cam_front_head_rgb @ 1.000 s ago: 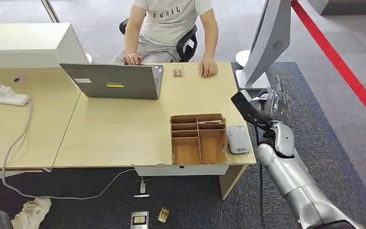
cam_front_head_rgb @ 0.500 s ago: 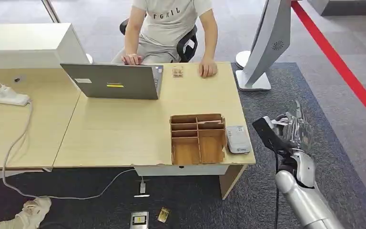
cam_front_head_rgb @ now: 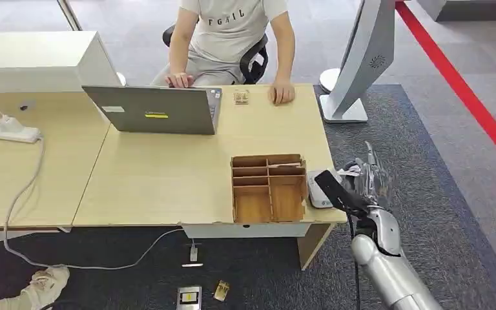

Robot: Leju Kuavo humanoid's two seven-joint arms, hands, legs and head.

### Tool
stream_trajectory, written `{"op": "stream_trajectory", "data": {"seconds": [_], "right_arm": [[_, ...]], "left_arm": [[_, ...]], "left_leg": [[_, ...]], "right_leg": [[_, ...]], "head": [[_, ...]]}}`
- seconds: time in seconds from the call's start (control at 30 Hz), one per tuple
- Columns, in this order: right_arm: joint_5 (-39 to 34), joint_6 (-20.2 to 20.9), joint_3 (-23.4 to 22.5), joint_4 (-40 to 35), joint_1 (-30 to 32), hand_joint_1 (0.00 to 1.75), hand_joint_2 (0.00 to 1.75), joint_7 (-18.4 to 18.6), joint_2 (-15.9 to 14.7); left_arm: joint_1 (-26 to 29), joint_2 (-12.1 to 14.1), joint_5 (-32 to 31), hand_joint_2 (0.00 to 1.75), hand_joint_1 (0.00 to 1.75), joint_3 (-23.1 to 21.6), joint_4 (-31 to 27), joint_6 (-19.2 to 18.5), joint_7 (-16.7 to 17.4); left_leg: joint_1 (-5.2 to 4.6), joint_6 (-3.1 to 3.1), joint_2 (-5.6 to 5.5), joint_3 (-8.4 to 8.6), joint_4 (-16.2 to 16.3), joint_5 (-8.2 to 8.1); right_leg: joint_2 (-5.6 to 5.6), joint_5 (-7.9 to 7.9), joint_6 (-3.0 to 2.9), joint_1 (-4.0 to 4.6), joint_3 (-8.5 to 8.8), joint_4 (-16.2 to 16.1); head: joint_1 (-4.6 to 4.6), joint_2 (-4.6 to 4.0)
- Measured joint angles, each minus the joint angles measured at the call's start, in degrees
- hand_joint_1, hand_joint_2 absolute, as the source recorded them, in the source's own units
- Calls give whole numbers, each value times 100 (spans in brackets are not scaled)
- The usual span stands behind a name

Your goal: Pass the card to the sensor for recognition and then transmit it.

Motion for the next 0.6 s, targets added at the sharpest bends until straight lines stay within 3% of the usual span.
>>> {"op": "stream_trajectory", "data": {"seconds": [0.33, 0.6], "right_arm": [[7, -120, 223, 967, -319, 175, 175, -28, 368], [-2, -160, 249, 1710, -389, 175, 175, 127, 407]], "left_arm": [[160, 0, -297, 175, 0, -15, 149, -2, 18], [231, 0, -352, 175, 0, -13, 317, -2, 475]], "left_leg": [[-1, 0, 0, 0, 0, 0], [-1, 0, 0, 0, 1, -1]], "right_leg": [[0, -1, 1, -1, -3, -2], [0, -3, 5, -1, -3, -3]], "head": [[-2, 0], [-2, 0]]}}
